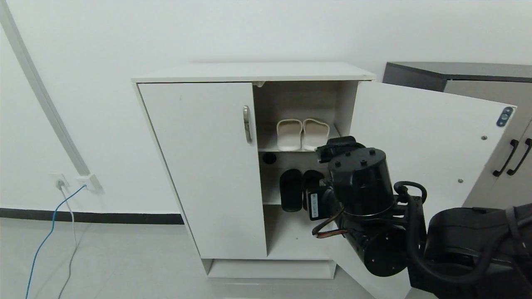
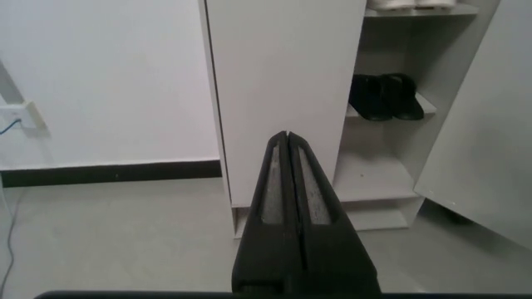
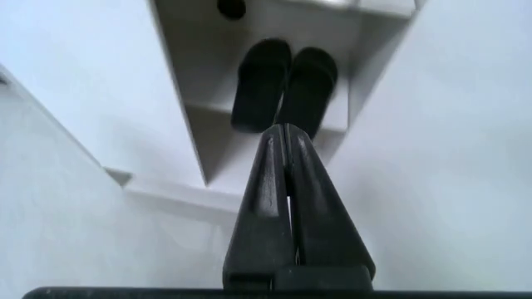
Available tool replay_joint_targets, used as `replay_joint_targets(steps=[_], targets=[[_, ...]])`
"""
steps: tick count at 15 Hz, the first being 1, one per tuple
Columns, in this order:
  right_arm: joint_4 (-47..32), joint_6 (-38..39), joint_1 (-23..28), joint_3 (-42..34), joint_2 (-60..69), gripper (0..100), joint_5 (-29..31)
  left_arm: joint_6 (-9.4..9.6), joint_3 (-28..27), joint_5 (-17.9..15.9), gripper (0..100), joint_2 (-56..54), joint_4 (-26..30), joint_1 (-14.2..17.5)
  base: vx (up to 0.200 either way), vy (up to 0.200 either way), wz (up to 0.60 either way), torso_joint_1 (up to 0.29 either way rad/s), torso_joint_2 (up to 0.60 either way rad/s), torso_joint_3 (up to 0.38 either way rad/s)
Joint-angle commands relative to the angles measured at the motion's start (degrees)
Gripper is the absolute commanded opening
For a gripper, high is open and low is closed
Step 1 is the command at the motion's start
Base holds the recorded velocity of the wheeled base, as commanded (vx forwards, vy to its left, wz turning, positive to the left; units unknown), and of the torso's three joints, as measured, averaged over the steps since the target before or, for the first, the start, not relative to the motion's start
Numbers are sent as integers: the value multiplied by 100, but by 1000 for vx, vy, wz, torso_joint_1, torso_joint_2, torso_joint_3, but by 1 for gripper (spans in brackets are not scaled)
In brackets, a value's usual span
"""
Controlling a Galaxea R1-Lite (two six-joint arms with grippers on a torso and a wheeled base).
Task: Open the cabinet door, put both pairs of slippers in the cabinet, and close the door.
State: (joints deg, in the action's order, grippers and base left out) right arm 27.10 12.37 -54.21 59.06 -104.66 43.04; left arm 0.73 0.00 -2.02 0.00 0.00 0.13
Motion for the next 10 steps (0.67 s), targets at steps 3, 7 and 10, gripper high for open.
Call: replay_joint_targets(steps=[3, 7, 10], targets=[[753, -156, -10, -879, 130, 0, -288, 6, 0, 0, 0, 0, 0, 4, -200, 0, 0, -3, 2, 1], [1518, -227, 7, -1459, 174, 0, -604, 6, 0, 0, 0, 0, 0, 4, 0, 0, 0, 0, 0, 0], [1553, -227, 25, -1529, 138, 0, -789, -3, 0, 0, 0, 0, 0, 4, 0, 0, 0, 0, 0, 0]])
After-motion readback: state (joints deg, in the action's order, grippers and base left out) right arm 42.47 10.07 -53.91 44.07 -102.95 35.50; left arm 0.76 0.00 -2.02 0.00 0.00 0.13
